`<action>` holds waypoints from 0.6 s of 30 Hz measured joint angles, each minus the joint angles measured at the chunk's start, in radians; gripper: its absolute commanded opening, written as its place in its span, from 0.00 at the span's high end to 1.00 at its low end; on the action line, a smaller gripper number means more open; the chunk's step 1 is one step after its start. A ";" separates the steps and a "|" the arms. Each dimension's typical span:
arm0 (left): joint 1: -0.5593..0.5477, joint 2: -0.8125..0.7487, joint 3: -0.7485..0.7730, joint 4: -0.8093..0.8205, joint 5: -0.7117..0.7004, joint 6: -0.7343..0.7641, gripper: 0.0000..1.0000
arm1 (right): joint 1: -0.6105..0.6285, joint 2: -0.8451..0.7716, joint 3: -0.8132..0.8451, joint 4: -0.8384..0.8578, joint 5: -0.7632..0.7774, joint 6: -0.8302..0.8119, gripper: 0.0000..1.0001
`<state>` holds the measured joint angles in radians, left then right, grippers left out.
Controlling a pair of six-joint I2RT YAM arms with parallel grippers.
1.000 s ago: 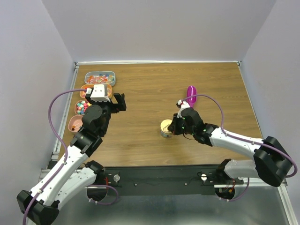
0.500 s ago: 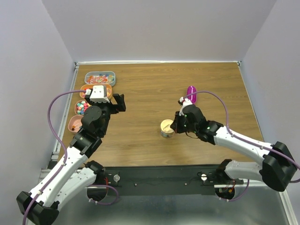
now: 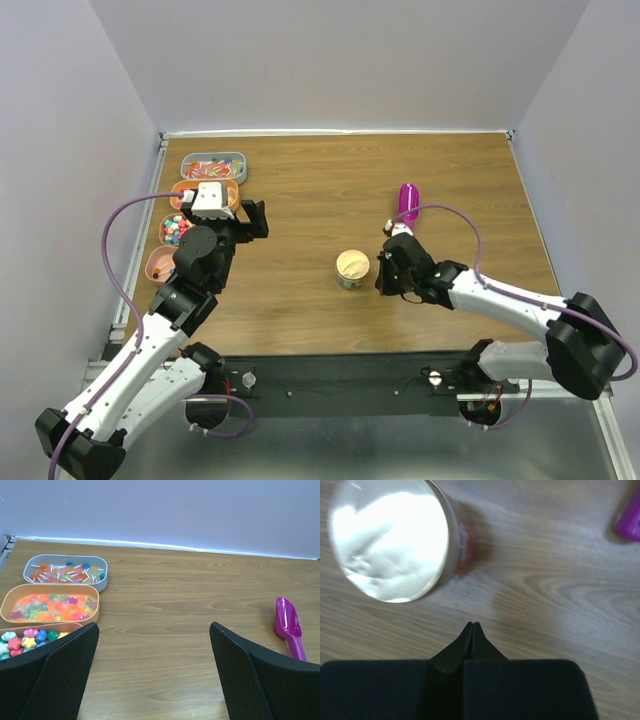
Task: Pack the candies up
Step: Screw the bottle lid onto the packing bottle.
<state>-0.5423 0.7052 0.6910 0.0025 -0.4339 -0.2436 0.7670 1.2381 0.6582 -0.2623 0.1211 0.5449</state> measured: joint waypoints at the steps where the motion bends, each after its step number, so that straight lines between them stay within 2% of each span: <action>1: 0.000 0.000 0.000 0.000 0.000 0.000 0.01 | 0.000 0.011 -0.011 -0.005 0.000 0.006 0.99; 8: 0.000 0.010 0.000 0.000 0.002 0.000 0.01 | 0.000 0.052 -0.032 -0.058 0.005 0.019 0.99; 14: 0.001 0.032 -0.008 0.001 0.034 -0.015 0.01 | 0.000 0.018 0.070 -0.096 0.016 -0.021 0.97; 18: 0.003 0.089 -0.017 0.011 0.090 -0.084 0.01 | 0.000 -0.002 0.130 -0.051 -0.012 -0.064 0.94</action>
<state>-0.5388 0.7940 0.6743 0.0139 -0.3435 -0.3271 0.7673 1.2362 0.7883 -0.3130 0.1093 0.4808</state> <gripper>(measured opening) 0.987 0.036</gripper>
